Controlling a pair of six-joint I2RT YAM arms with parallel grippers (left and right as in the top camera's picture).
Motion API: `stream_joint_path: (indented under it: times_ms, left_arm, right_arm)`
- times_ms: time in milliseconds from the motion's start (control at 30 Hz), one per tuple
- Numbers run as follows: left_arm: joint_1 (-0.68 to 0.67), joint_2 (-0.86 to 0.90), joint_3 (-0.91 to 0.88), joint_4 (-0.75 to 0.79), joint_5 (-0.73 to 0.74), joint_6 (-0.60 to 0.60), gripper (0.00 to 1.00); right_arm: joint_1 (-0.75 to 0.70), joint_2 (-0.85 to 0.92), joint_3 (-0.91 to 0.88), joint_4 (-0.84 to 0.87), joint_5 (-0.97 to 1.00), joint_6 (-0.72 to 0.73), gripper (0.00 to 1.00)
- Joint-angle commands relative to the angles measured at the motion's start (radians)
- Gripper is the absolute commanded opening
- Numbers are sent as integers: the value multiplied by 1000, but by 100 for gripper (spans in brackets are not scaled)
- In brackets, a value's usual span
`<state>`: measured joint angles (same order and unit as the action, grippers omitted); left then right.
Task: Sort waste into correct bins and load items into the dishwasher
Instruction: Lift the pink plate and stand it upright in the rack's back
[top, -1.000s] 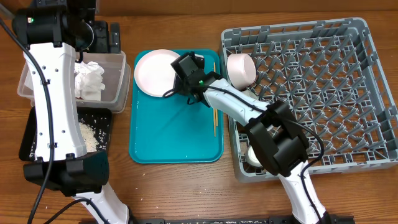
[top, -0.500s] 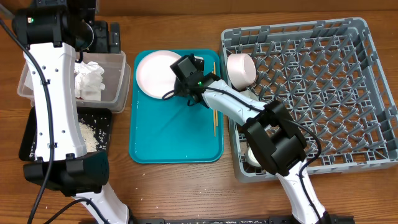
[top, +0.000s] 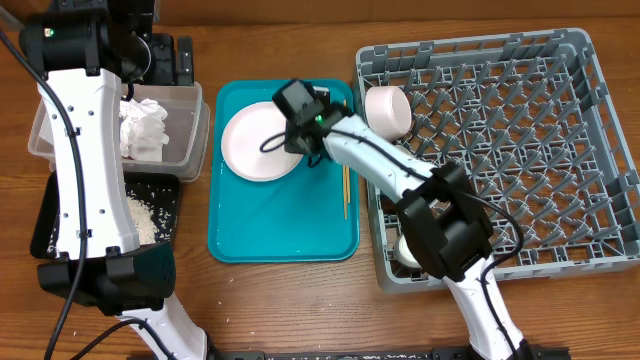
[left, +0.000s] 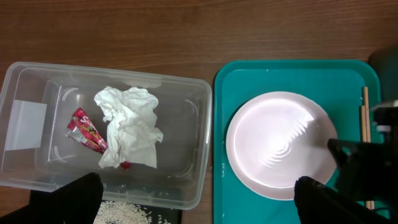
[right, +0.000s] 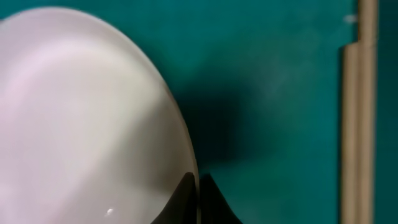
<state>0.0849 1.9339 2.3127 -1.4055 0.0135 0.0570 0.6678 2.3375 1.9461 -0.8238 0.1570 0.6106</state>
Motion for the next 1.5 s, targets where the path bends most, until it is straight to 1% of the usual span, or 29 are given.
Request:
stream_joint_path:
  times_ms: [0,100,200,300,433,567,700,800,900,1033,1300,1400,1467]
  left_arm:
    - [-6,9,18,4,-6,-12,100]
    - [-6,9,18,4,-6,-12,100]
    - [-6,9,18,4,-6,-12,100]
    - [-6,9,18,4,-6,-12,100]
    - [-6,9,18,4,-6,-12,100]
    - [-6,9,18,4,-6,-12,100]
    - [-6,9,18,4,-6,-12,100]
    - [-6,9,18,4,-6,-12,100]
    - [-6,9,18,4,-6,-12,100]
    - [-6,9,18,4,-6,-12,100]
    - [-6,9,18,4,-6,-12,100]
    - [-6,9,18,4,-6,-12,100]
    - [-6,9,18,4,-6,-12,100]
  right_arm:
    - [-29,-69,158,-80,32,-142,4]
    - [-64,-139,262,-179,84,-201,4]
    - [-111,-210,303,-212,188,-261,4]
    - [-167,-273,303,-236,348,-309,4]
    - [-238,-324,303,-315,587,-374,4]
    - [-285,-338,303,-416,798,-468,4]
    - [-319,-338,293,-448,969,-486,4]
    - [-337,-333,291,-447,979,-556,4]
    - [-342,-328,280,-446,979,-586,4]
    - [-344,-328,230,-433,978,-586,4]
    - [-344,-328,51,-313,955,-586,4]
    - [-344,-328,-4,-274,924,-586,4]
    - [-344,-328,-23,-259,868,-585,4]
